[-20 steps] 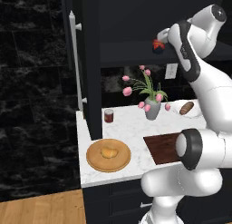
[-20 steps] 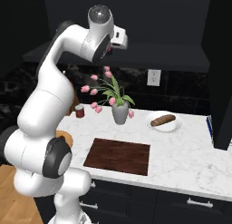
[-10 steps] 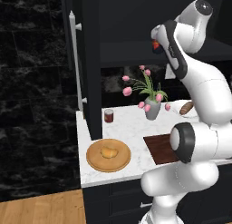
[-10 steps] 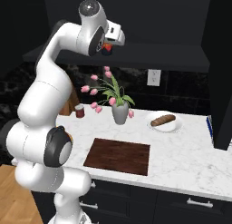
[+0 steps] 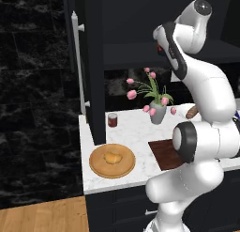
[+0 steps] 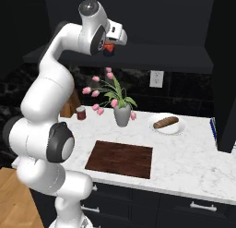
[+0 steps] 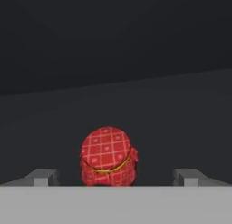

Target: From the different types of pastries on the counter, select a croissant and place it on the cutting board. Then retrieve a jar of jam from the cabinet and place it alongside the croissant on the cutting board.

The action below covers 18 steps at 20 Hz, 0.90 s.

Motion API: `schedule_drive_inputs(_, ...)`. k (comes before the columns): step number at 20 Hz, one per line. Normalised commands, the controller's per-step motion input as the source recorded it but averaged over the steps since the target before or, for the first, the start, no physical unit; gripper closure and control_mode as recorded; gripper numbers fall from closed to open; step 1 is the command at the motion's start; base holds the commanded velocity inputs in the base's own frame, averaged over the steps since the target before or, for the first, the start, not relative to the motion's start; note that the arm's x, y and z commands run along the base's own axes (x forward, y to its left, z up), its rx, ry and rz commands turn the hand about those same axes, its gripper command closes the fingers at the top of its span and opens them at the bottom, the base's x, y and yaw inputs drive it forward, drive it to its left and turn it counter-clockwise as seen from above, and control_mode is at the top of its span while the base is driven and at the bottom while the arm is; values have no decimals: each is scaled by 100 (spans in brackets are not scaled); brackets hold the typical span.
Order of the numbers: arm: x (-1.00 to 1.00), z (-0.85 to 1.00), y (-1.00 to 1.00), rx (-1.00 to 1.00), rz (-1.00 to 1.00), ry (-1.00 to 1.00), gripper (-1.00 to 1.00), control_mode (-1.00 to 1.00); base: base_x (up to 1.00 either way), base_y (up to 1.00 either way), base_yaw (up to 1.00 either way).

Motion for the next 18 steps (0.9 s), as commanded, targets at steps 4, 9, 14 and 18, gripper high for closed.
schedule_drive_inputs(4,15,0,0,0,-3,0,-100,-100,0,0,0)
schedule_drive_inputs(9,15,-1,0,0,-3,3,-100,-100,0,0,0)
schedule_drive_inputs(14,16,-2,0,0,-1,12,-100,-100,0,0,0)
schedule_drive_inputs(18,26,-5,1,0,-2,9,-100,-100,0,0,0)
